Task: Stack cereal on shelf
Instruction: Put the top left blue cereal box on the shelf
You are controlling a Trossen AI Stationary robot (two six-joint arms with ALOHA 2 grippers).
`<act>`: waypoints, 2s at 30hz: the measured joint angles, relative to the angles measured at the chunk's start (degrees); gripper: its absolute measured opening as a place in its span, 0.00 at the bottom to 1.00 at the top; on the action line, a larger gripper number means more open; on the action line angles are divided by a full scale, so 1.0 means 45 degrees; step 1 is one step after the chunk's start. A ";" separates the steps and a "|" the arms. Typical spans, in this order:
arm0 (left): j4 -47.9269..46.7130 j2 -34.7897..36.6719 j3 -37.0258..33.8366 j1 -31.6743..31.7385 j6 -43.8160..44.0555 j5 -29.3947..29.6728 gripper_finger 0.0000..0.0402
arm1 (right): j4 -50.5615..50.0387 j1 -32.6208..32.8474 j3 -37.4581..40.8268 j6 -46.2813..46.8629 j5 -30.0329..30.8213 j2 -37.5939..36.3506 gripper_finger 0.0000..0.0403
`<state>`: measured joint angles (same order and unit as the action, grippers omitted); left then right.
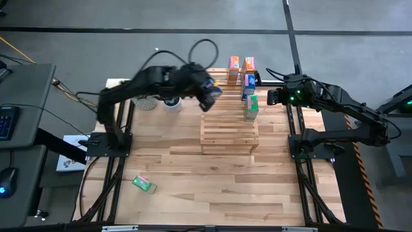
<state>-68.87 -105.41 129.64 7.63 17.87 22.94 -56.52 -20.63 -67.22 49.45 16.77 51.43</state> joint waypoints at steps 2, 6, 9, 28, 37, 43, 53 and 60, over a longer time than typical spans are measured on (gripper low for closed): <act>0.0018 -0.0645 0.0290 0.0200 -0.0200 -0.0009 0.30 | -0.0039 -0.0002 0.0000 0.0000 0.0077 0.0002 0.00; 0.0578 -0.1592 0.0355 0.0597 -0.0776 -0.0025 0.30 | -0.0042 0.0002 0.0000 0.0061 0.0266 0.0007 0.00; 0.1337 -0.2062 0.0355 0.0837 -0.0847 -0.0156 0.30 | -0.0043 -0.0003 0.0000 0.0239 0.0380 0.0122 0.00; 0.3135 -0.3273 0.0345 0.2048 -0.1372 -0.2735 0.30 | 0.0742 0.0026 0.0126 0.0287 -0.0111 0.1129 0.00; 0.3395 -0.3491 0.0355 0.2067 -0.1568 -0.2539 0.31 | 0.0827 0.0026 0.0126 0.0287 -0.0164 0.1130 0.00; 0.3485 -0.3491 0.0355 0.2077 -0.1789 -0.2048 0.32 | 0.0823 0.0026 0.0126 0.0355 -0.0174 0.1129 0.00; 0.3529 -0.3491 0.0355 0.2140 -0.1792 -0.2200 0.49 | 0.0828 0.0026 0.0126 0.0379 -0.0189 0.1129 0.00; 0.3673 -0.3491 0.0355 0.2135 -0.1792 -0.2307 0.56 | 0.0920 0.0026 0.0126 0.0379 -0.0193 0.1129 0.00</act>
<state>-52.34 -121.12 131.24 17.23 9.80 12.56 -52.38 -20.51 -66.65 51.16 15.90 56.51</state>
